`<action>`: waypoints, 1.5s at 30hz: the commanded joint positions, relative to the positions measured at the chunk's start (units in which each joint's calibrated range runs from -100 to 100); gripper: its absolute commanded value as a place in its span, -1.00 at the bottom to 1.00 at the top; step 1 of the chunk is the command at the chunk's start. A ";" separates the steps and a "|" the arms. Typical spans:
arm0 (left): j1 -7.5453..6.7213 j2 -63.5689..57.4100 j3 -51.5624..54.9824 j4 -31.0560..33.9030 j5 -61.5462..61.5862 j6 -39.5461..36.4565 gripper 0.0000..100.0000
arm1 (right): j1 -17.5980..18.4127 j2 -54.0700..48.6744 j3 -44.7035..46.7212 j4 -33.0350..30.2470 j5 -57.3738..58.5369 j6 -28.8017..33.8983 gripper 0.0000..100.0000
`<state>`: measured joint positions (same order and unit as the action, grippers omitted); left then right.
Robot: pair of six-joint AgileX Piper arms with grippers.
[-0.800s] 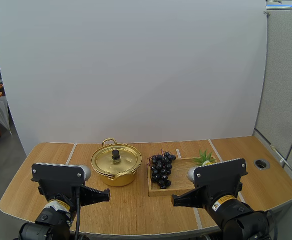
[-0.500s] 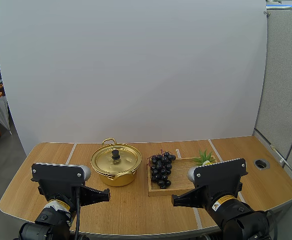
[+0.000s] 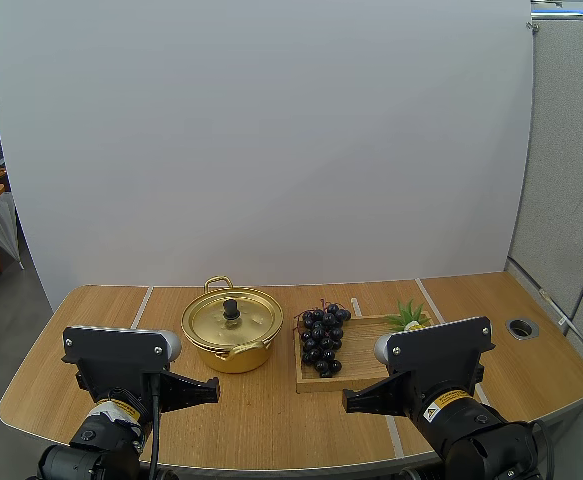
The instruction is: Open the pot, put the grape inside, and close it
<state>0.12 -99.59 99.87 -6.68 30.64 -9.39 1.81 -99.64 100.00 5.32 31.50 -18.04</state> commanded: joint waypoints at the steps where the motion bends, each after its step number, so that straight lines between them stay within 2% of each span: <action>1: -0.08 -0.41 -0.15 0.48 -0.59 -0.55 -1.00 | -0.19 -0.36 0.00 -0.44 -0.39 -0.55 -1.00; 8: -0.08 -0.41 -9.45 1.02 -0.41 0.97 -1.00 | -0.19 -0.36 -2.71 -0.44 3.55 -0.55 -1.00; 18: -0.08 -0.41 -18.76 1.11 2.70 10.35 -1.00 | -0.19 -0.36 -18.64 -0.44 14.89 -0.55 -1.00; 26: -0.08 -0.41 -27.83 1.11 21.12 10.65 -1.00 | -0.19 -0.36 -31.87 -1.22 28.19 -0.55 -1.00; 33: -0.08 -0.41 -37.86 0.98 41.49 8.00 -1.00 | -0.19 -0.36 -36.70 -1.22 43.56 -0.55 -1.00; 37: -0.08 0.24 -41.38 0.98 43.75 7.92 -1.00 | -0.19 1.98 -38.25 -1.22 48.68 -0.55 -1.00; 45: -0.08 15.84 -44.97 0.12 48.12 7.92 -1.00 | -0.19 15.02 -38.73 -0.96 49.06 -0.17 -1.00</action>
<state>0.12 -88.60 55.84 -6.17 77.61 -0.74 1.81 -92.47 61.76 4.75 80.56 -18.04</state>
